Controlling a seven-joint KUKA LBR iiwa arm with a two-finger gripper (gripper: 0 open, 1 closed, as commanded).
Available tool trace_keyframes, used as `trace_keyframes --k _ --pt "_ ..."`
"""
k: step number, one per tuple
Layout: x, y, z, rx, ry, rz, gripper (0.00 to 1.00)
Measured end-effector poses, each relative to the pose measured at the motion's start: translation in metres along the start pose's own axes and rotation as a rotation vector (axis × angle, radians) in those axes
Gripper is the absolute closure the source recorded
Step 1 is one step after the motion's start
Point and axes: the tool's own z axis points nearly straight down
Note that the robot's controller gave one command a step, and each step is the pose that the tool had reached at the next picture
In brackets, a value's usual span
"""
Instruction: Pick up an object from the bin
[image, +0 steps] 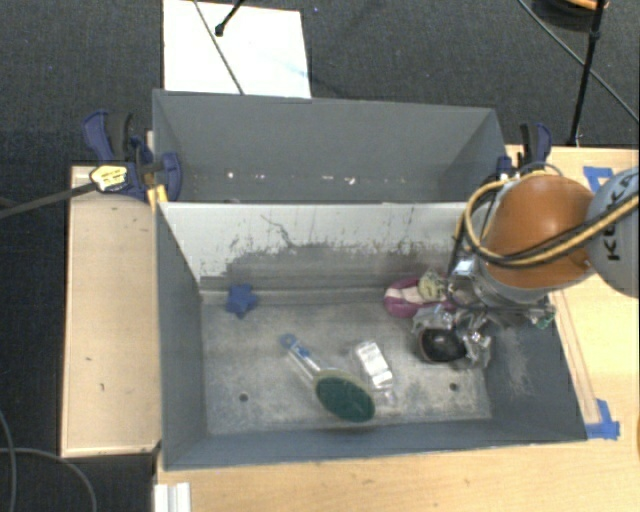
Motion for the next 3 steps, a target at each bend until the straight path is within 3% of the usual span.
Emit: trace_keyframes --k 1,2,3 --pt "-0.022 0.006 0.002 0.000 0.004 -0.195 1.00" --pt "-0.011 0.031 -0.093 0.012 -0.009 -0.183 1.00" --pt "-0.008 0.043 -0.172 0.013 -0.008 -0.159 1.00"
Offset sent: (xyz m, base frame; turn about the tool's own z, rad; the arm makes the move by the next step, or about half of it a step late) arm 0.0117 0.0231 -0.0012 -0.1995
